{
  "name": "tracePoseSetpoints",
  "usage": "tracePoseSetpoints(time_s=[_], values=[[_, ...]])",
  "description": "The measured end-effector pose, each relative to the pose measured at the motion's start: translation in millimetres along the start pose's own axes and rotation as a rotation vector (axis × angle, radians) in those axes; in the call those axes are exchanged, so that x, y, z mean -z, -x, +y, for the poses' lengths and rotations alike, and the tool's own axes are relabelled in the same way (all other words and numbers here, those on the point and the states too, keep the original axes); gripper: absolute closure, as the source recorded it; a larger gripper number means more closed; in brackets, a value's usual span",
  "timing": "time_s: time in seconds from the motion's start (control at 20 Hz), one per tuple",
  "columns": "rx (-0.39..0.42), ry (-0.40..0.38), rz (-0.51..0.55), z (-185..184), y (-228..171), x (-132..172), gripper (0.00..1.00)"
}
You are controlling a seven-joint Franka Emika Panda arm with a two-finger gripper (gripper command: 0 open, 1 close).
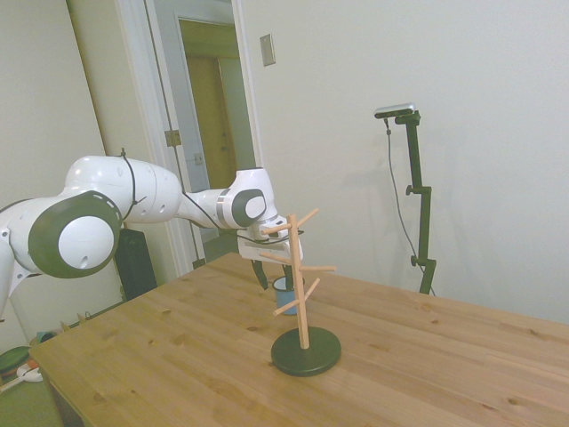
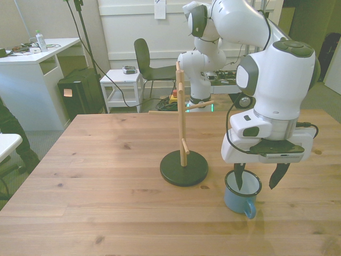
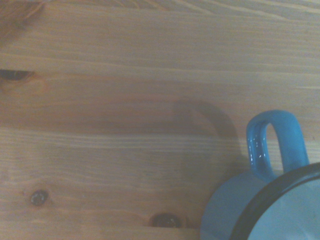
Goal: Hang the mug
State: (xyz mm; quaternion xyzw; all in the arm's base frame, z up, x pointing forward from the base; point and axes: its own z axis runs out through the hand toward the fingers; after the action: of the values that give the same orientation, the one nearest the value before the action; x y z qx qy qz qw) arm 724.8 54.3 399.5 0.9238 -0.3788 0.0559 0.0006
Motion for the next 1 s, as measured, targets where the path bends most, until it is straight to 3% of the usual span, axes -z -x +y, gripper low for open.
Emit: tracePoseSetpoints(time_s=[1.0], values=[[0.001, -0.006, 0.009, -1.0, 1.1, 3.8, 1.00]])
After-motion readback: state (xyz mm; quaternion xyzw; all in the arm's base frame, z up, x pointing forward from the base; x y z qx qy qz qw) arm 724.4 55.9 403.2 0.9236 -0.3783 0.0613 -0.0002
